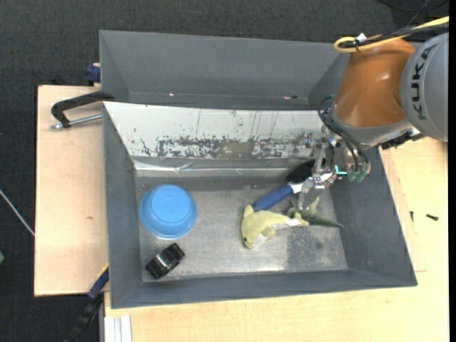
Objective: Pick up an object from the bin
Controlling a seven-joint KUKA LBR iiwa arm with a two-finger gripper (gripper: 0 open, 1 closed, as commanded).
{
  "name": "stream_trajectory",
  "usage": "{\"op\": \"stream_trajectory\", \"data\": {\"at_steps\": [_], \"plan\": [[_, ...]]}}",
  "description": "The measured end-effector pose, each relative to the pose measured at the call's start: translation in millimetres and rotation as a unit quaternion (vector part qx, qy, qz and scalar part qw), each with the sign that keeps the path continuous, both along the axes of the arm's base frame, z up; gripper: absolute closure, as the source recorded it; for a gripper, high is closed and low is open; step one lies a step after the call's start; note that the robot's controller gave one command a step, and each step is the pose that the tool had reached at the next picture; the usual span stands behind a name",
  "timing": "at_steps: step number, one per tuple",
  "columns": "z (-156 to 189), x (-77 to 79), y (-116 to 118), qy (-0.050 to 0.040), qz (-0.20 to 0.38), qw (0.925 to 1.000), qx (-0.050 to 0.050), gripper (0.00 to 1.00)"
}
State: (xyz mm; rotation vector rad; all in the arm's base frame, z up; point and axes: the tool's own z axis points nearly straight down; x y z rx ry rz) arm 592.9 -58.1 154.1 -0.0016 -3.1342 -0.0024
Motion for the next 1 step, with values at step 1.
{"op": "stream_trajectory", "data": {"at_steps": [1], "plan": [[-80.3, -16.8, 18.5, -0.006, 0.131, 0.9914, 0.0, 0.0]]}}
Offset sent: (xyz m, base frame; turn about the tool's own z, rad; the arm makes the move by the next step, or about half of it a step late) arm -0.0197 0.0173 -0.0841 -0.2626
